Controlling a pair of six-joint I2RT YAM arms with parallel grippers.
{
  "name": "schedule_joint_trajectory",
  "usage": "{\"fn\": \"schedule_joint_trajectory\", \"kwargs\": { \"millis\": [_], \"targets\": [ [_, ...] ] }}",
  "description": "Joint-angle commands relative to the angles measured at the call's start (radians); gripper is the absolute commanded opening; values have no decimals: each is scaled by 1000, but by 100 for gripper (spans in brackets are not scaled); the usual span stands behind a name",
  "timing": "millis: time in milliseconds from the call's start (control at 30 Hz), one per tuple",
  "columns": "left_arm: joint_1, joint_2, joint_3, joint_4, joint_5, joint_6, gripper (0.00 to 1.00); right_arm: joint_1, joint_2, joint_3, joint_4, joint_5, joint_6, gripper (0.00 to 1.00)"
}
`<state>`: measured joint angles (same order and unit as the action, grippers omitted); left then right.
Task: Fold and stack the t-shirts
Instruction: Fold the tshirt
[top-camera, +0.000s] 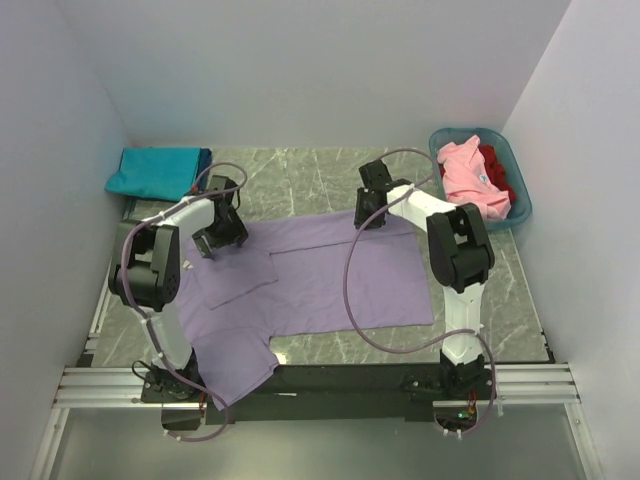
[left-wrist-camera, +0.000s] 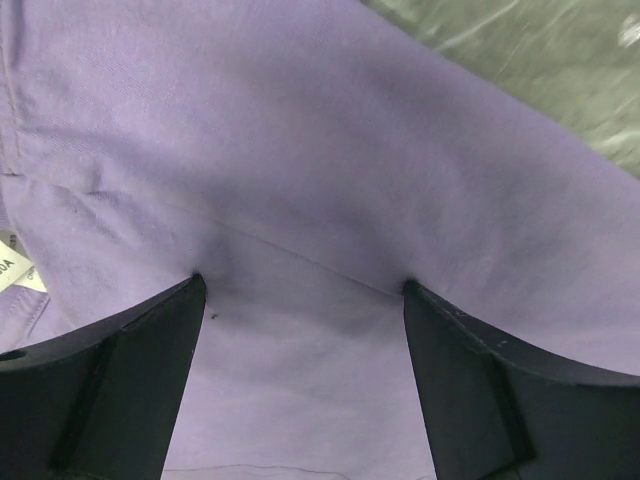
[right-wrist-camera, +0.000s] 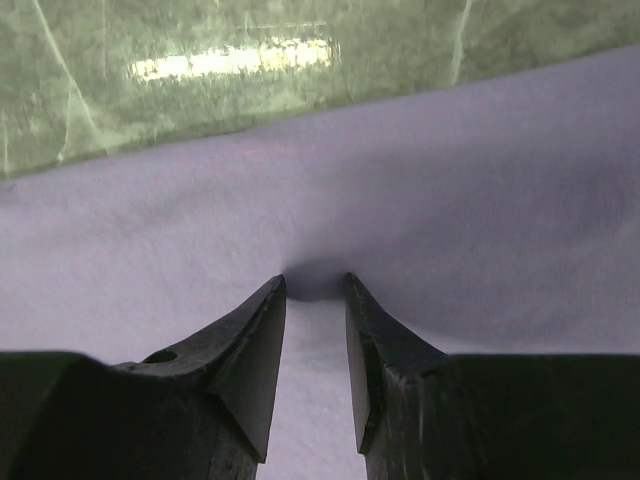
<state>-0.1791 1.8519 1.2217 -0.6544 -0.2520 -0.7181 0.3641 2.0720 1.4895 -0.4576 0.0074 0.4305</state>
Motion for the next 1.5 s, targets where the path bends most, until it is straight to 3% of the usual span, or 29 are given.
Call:
{"fn": "schedule_joint_trajectory", "kwargs": {
  "millis": [0,500,700,833,1000,1200,1300,1467],
  "targets": [
    [-3,59,62,-8,11,-6,86,-8,54,81,-44,22,-15,38],
    [6,403,547,-122,74,-27,88,-139,275,445,-171,-3,2,38],
    [36,383,619,-143,66,-12,96,-177,289,549,-199,-12,-10,38],
    [46,278,605,-159,34,6,99,-177,186,490,-182,-9,-26,38],
    [44,4,461,-151,16,-14,99,-169,-49,246,-139,-9,-12,39],
    [55,-347,47,-123,-41,-79,98,-110,-332,-90,-130,31,19,41],
    [108,-497,-217,-88,-38,-113,95,-61,-455,-246,-110,20,31,41],
    [254,-621,-402,-44,-9,-112,84,13,-604,-432,-102,43,33,41]
  ]
}}
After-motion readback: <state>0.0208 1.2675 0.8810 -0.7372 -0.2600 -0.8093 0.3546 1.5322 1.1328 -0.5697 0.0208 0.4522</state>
